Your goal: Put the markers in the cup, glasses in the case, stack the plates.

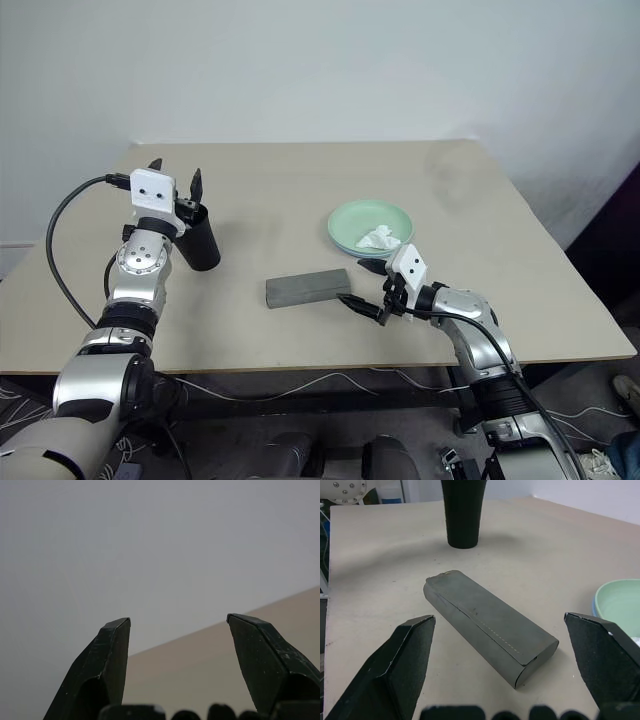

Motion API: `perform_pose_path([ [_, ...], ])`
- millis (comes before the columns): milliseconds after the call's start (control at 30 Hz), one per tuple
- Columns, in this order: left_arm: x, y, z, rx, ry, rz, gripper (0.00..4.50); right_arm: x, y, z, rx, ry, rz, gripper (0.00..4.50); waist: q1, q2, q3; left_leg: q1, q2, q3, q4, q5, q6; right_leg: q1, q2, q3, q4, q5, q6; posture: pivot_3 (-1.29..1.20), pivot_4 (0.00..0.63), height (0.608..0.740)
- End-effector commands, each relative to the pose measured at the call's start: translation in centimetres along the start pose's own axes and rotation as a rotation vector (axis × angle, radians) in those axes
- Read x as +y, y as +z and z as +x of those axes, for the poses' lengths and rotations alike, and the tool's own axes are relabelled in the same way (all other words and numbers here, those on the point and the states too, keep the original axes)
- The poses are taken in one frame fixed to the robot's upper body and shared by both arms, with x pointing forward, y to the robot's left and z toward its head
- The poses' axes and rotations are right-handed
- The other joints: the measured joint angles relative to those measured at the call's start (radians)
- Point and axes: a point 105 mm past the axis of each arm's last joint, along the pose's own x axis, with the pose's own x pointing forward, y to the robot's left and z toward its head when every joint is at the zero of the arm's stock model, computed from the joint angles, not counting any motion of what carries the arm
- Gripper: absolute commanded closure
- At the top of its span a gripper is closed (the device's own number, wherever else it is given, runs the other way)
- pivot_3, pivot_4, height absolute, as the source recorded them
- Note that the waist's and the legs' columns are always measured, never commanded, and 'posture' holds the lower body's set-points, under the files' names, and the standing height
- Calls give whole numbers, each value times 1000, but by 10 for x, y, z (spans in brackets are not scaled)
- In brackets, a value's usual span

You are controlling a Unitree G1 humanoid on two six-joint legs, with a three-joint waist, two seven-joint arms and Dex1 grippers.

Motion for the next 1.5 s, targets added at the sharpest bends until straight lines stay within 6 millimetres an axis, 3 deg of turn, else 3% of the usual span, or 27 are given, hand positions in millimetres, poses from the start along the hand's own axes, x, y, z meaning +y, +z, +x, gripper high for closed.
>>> perform_pose_path([
  [33, 4, 20, 6, -72, 14, -4, 1252, -4, 18, -2, -42, -5, -52, 18, 0, 0, 0, 0, 0, 0, 0, 0, 0, 0, 0, 0, 0, 0, 0, 0, 0, 736],
  [367, -2, 22, 6, -80, -21, -20, 1252, -5, 19, -4, -40, -8, -54, 18, 0, 0, 0, 0, 0, 0, 0, 0, 0, 0, 0, 0, 0, 0, 0, 0, 0, 736],
  [500, -14, 24, -1, -87, -185, -231, 1252, -7, 19, -6, -36, -4, -53, 18, -1, 0, 0, 0, 0, 0, 1, 0, 0, 0, 0, 0, 0, 0, 0, 0, 0, 736],
  [567, -22, 30, -11, -105, -307, -322, 1252, -10, 18, -7, -30, -2, -53, 18, -4, 0, 0, 0, 0, 0, 1, 0, 0, 0, 0, 1, 0, 0, 0, 0, 0, 736],
  [667, -34, 28, -46, -57, -541, -437, 1252, -15, 20, -6, -23, 6, -59, 18, -17, 1, 0, 0, 0, 1, 0, 0, 0, 0, 1, 2, 0, 0, -1, 0, 0, 736],
  [867, -46, 2, -102, 134, -772, -380, 1252, -25, 23, -8, -17, 14, -68, 18, -33, 1, 0, 1, 1, 0, -1, 0, 0, -1, 2, 3, 1, 1, -4, 0, 0, 736],
  [1100, -38, -18, -119, 217, -777, -313, 1252, -39, 22, -20, -6, 16, -52, 18, -25, 2, 1, 1, 2, -2, -1, 0, 0, 1, 0, 4, 1, 1, -7, 0, 0, 736],
  [1500, -47, -46, -144, 273, -730, -312, 1252, -54, 4, -57, 65, -54, 22, 18, -22, 4, 0, 1, 2, 1, -3, 0, 0, -3, 0, 5, 0, 2, -5, 0, 0, 736],
])
